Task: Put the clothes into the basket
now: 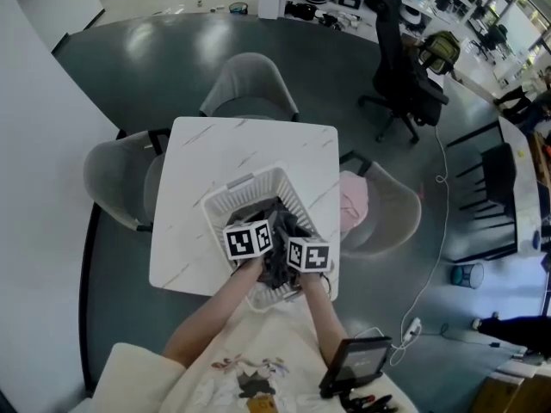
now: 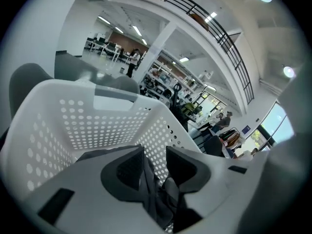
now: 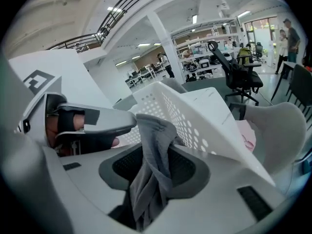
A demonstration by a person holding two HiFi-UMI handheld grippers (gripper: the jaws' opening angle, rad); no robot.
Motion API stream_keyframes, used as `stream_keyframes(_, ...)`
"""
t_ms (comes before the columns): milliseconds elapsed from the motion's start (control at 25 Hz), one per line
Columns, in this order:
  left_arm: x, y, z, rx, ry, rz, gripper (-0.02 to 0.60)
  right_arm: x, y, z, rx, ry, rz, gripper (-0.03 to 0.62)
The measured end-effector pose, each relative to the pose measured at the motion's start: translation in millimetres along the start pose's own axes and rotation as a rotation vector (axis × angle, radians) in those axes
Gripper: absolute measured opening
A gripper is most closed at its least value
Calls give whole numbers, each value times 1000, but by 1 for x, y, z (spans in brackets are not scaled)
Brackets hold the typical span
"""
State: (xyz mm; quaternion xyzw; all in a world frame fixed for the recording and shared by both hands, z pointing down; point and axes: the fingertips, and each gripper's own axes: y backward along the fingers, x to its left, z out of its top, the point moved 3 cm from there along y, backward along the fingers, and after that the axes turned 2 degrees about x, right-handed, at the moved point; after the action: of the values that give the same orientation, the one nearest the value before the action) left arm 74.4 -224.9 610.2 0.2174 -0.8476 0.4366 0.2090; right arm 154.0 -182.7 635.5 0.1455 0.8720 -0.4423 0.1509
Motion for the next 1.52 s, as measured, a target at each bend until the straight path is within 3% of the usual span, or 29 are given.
stream_keyframes(160,-4,20,4,-40,-35,-15,147,1,12,0,-6,65,-43,169)
stream_keyframes(240,-5,28,4,-44,-40,-22,147,3,17,-1,-2,92,-52,231)
stream_keyframes(400,-7,36,-4,-30,-57,-32,147,9,28,-2,-18,104,-60,275)
stream_keyframes(920,3,61,-9,-20,-94,-35,147,16,57,-4,-81,163,-104,275)
stream_keyframes(1240,-11,83,-2,-58,-205,-61,123,22,81,-1,-143,71,-74,275)
stream_keyframes(1360,-20,90,-2,-77,-228,-100,121,27,92,9,-188,96,-83,275)
stream_keyframes(1520,-37,98,-9,-92,-260,-212,114,43,106,20,-222,114,-46,275)
